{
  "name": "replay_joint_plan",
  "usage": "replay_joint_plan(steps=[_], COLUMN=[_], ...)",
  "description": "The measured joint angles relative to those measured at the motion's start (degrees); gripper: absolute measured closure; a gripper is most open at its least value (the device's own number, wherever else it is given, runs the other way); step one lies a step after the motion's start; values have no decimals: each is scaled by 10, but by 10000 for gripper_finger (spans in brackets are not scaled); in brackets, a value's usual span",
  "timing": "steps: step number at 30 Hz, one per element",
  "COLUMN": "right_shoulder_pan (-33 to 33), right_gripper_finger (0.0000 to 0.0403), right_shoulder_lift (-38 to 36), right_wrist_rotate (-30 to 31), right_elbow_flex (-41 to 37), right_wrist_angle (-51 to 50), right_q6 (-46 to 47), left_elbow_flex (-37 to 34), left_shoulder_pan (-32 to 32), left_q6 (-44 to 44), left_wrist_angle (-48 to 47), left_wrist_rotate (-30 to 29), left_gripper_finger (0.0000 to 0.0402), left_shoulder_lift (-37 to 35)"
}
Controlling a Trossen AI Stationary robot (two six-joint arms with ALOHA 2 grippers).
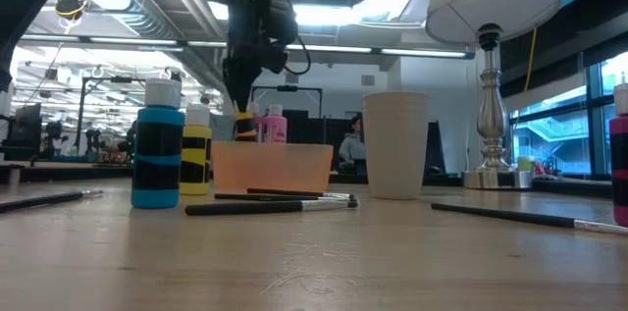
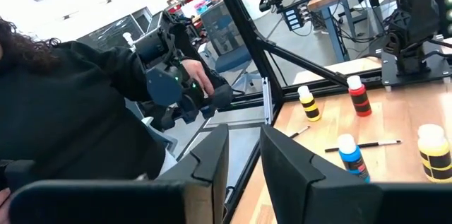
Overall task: Pick & Place Paint Supplies
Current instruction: Put the small yellow paint bottle into the orange bin
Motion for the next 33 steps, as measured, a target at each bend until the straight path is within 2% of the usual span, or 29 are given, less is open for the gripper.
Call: replay_joint_plan(steps=[18,24,33], right_shoulder_pan=[-27,-50,-54], right_gripper_finger=[316,316,316], right_shoulder_lift=[0,0,0], right_wrist_rotate=[-45,-82,-89], right_elbow_flex=[0,0,0], right_wrist_angle=[6,11,9], right_q6=[6,20,19], left_elbow_flex=[0,0,0], left_shoulder_pan=[1,2,3], left_q6=[69,86,100], left_wrist_angle=[-23,-19,0], left_wrist_rotate=[-15,-15,-13], left_gripper_finger=[284,284,284], left_shoulder_lift=[29,29,29])
